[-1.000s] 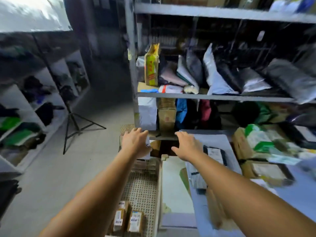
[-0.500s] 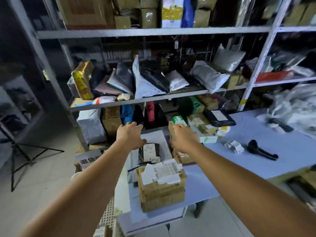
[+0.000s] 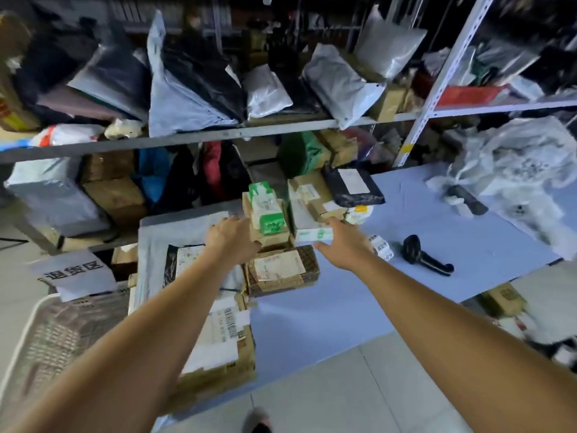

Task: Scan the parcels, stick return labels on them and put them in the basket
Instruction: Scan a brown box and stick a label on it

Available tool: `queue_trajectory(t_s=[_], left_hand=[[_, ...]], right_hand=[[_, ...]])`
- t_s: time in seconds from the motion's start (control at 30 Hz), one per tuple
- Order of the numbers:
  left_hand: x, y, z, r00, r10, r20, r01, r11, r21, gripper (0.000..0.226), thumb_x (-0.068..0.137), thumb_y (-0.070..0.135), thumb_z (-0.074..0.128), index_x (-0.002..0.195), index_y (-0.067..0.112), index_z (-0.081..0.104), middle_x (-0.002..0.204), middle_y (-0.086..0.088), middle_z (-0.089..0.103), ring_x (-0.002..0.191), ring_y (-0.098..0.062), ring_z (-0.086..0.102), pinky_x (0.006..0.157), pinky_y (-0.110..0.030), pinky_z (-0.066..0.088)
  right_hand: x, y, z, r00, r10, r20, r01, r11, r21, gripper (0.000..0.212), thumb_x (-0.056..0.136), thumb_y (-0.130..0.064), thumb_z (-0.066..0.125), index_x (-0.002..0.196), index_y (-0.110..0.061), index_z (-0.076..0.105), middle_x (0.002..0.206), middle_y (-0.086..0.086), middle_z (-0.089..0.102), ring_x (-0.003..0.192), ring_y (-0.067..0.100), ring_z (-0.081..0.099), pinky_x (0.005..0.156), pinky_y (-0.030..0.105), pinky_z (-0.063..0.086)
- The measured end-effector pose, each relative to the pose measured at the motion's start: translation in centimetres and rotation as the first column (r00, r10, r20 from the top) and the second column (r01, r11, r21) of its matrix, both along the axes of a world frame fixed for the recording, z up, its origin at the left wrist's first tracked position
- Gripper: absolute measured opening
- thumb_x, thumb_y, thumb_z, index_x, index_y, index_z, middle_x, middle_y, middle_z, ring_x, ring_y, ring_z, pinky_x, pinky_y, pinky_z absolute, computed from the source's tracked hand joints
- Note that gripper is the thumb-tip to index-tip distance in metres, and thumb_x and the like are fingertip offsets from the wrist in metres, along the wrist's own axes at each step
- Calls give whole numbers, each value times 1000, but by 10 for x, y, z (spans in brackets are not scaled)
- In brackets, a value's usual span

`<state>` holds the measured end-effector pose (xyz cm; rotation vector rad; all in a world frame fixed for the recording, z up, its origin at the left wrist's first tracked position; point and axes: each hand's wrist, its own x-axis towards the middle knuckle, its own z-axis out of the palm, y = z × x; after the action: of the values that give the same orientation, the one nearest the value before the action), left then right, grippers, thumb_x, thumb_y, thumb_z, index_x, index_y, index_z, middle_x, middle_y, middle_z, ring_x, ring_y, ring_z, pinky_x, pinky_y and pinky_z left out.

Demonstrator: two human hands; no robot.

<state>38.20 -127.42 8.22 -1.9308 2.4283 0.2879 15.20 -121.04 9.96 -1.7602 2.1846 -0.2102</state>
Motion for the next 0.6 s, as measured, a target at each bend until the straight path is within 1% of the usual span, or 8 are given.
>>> queue_trajectory(t_s=[0.07,0.13,0.2,0.27,0.37,0.4,0.5,0.6], left_hand=[[-5,0,-19,999,40,28,-40,999,13,44,87,48,60,120,19,56,107,-5,62,97,-26,59,74,-36,48],[-9,3,-40,994,90,63,-95,992,78,37,89,46,58,114,19,59,99,-3,63,88,-23,60,68,-33,50],[-15,1,-59,983,161,90,-174,969,172,36,90,43,58,114,17,58,97,-4,64,85,-22,62,64,-33,51],[-22,-3,-75,971,220,90,-236,937,259,38,93,40,56,119,13,56,98,-6,63,82,-21,61,61,-31,50],[-37,-8,-85,947,318,52,-316,883,348,38,98,32,49,124,4,52,99,-9,57,75,-17,54,52,-21,38],[-43,-8,-86,933,356,49,-347,857,380,36,100,29,46,124,2,52,99,-11,57,72,-15,51,49,-19,34],[-62,-11,-96,899,436,42,-406,793,454,35,102,26,40,121,1,56,106,-14,61,82,-19,57,54,-20,42],[-75,-12,-108,806,592,0,-525,715,462,27,96,29,53,106,6,62,93,-9,61,80,-21,59,57,-26,47]], right_hand=[[-10,-12,-18,998,22,62,-23,1000,9,63,94,-43,61,149,-24,35,143,9,52,124,34,52,82,34,42],[-18,-22,-39,991,30,128,-40,997,71,62,94,-44,60,148,-24,36,143,8,51,119,32,55,84,34,45],[-27,-36,-62,984,28,175,-55,988,147,61,94,-46,60,146,-23,38,139,10,53,112,31,58,87,40,50],[-36,-50,-83,977,40,210,-85,975,206,64,93,-47,62,147,-22,38,137,11,54,113,32,58,88,41,51],[-46,-68,-109,960,17,280,-97,957,273,68,93,-48,61,149,-16,37,146,10,49,129,32,50,95,39,47],[-48,-70,-117,951,-3,308,-91,953,290,67,93,-48,61,147,-13,40,146,10,49,131,31,49,94,37,46],[-52,-73,-137,902,-57,428,-86,948,308,51,92,-42,65,131,-10,55,131,10,61,119,28,58,83,32,46],[-57,-79,-147,863,-78,500,-100,942,320,42,90,-36,69,123,-12,61,122,8,65,113,28,61,86,33,51]])
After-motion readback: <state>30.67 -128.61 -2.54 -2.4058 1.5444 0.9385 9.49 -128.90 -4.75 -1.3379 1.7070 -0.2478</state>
